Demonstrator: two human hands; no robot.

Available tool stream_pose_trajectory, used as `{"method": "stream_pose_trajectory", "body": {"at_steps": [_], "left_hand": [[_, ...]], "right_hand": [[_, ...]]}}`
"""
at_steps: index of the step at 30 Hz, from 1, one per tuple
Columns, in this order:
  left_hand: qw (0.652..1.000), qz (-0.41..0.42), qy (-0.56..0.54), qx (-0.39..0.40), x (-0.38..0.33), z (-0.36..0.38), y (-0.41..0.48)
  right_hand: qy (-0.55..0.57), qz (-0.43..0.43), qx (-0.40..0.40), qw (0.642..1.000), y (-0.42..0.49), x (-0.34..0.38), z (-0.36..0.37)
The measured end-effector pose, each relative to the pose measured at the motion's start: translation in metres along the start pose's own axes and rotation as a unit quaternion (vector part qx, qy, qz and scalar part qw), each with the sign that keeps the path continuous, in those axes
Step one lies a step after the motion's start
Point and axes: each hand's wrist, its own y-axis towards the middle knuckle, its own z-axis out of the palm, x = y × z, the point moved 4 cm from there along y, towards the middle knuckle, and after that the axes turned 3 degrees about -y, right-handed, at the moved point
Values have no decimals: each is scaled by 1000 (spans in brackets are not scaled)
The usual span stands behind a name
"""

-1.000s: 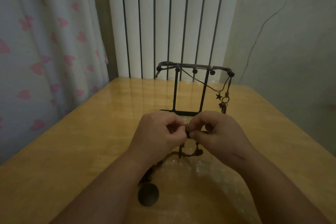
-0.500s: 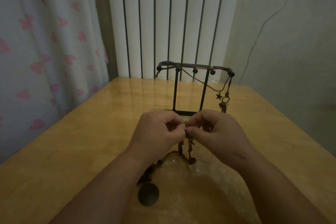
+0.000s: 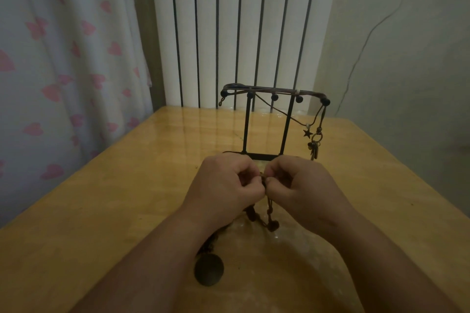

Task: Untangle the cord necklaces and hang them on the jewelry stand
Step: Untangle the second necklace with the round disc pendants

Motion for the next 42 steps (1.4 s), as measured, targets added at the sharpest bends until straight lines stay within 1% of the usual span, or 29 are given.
{"method": "stream_pose_trajectory", "body": {"at_steps": [4,8,12,15,17,23,26,36,42], "left_hand": [[994,-71,-83,24,5,2,-1],[986,-113,-113,41,9,4,-1],[983,-125,-136,23,13,0,1],[963,-150,-223,4,12,-3,0],[954,-159,-255,-6,12,-5,0],[970,-136,-203,-7,7,-4,1],[974,-137,-178,-17,7,-5,1],[985,-119,-122,-8,6,-6,2],[989,-113,-95,-5,3,-3,3]], "right_hand": [[52,5,10,999,0,-2,1],[72,10,10,997,0,-4,3],[89,20,-13,996,1,-6,0],[122,28,-35,991,1,-6,-4],[129,28,-43,990,1,-4,-6],[120,23,-44,991,2,-3,-4],[97,17,-45,994,1,-2,-3],[20,-3,-43,999,0,3,-2],[22,-1,-35,999,0,3,1]]}}
